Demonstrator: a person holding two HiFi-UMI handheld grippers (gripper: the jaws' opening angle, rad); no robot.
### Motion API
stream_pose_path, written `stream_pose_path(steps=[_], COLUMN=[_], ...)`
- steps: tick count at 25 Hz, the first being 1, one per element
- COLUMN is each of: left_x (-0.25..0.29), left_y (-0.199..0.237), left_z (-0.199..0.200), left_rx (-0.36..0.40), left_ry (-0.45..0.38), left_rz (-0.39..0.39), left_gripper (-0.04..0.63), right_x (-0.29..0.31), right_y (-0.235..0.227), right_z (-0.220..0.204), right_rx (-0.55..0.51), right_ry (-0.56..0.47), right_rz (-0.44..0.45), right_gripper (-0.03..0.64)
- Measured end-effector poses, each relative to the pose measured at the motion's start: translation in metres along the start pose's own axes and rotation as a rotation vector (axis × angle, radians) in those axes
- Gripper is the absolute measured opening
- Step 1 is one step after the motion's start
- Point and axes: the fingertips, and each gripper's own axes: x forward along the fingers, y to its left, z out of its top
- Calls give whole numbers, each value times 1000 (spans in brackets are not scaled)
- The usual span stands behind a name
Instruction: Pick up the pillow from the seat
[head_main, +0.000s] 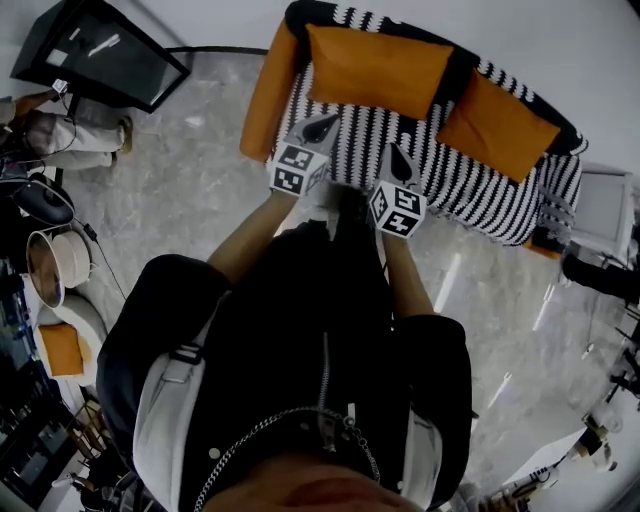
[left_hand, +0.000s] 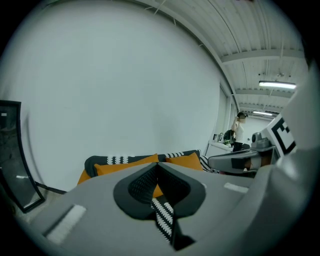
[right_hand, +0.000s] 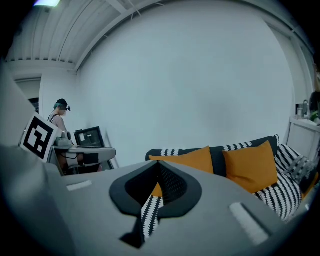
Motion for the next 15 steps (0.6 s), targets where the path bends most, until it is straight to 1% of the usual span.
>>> stream_pose_path(steps=[7,15], left_x=[48,118], left_y=[19,50], left_z=[16,38], left_rx=[-6,-7], left_ry=[4,35], left_rz=[32,76], left_gripper=[11,11], right_x=[51,123], right_y=[-33,-79], right_z=[22,72], right_rx=[3,0], right_ry=[2,-6], right_rz=[21,47], right_gripper=[2,2])
